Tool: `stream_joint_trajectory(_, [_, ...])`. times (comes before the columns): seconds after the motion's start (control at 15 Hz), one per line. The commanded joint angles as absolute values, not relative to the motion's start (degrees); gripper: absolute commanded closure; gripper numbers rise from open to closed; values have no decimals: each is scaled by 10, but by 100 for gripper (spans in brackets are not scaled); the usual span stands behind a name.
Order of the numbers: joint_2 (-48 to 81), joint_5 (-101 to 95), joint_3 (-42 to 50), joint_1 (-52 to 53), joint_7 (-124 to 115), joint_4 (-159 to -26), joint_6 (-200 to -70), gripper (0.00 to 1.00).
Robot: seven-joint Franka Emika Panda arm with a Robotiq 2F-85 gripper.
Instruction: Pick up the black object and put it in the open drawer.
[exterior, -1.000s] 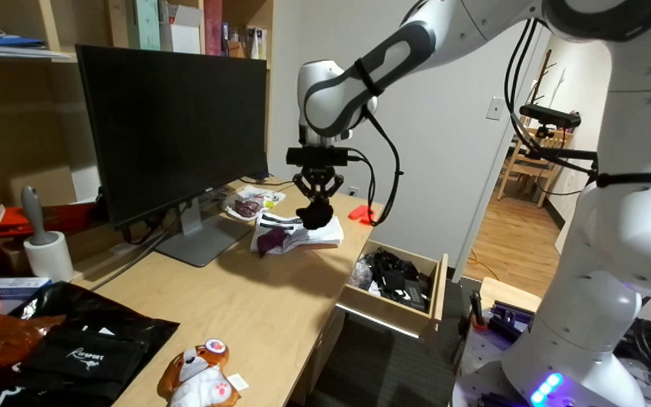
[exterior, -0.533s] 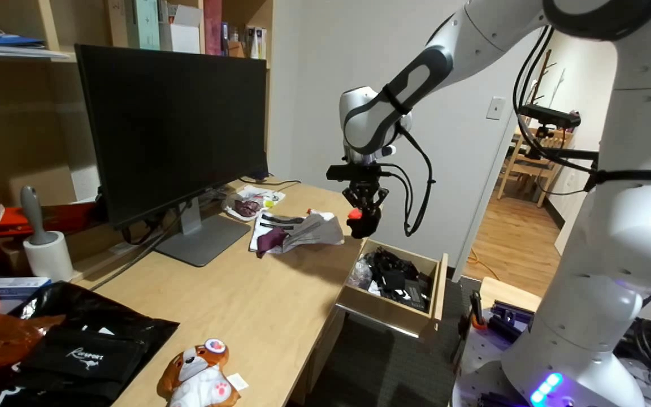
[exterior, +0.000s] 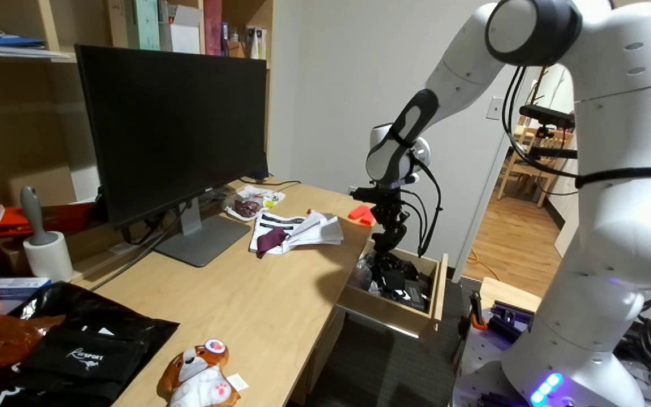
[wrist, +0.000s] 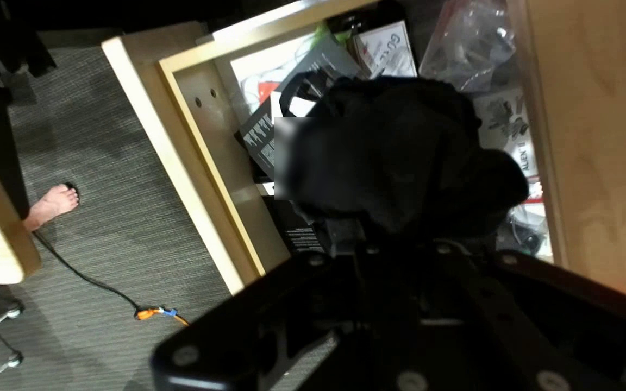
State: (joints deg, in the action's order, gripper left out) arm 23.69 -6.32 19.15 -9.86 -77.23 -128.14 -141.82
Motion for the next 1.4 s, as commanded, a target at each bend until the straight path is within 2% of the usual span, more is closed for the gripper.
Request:
stream_joint_trajectory(0.0, [336, -49, 200, -103, -776, -1213, -1450, 94])
stream_joint_trajectory(0.4, [462, -42, 203, -78, -768, -1107, -1519, 94])
stream_joint_trajectory(0.67, [455, -29, 197, -84, -758, -1103, -1480, 94])
stream_joint_trajectory(1.0, [390, -32, 216, -65, -758, -1193, -1509, 94])
stream_joint_trajectory(1.33, [305, -75, 255, -8, -707, -1349, -1679, 94])
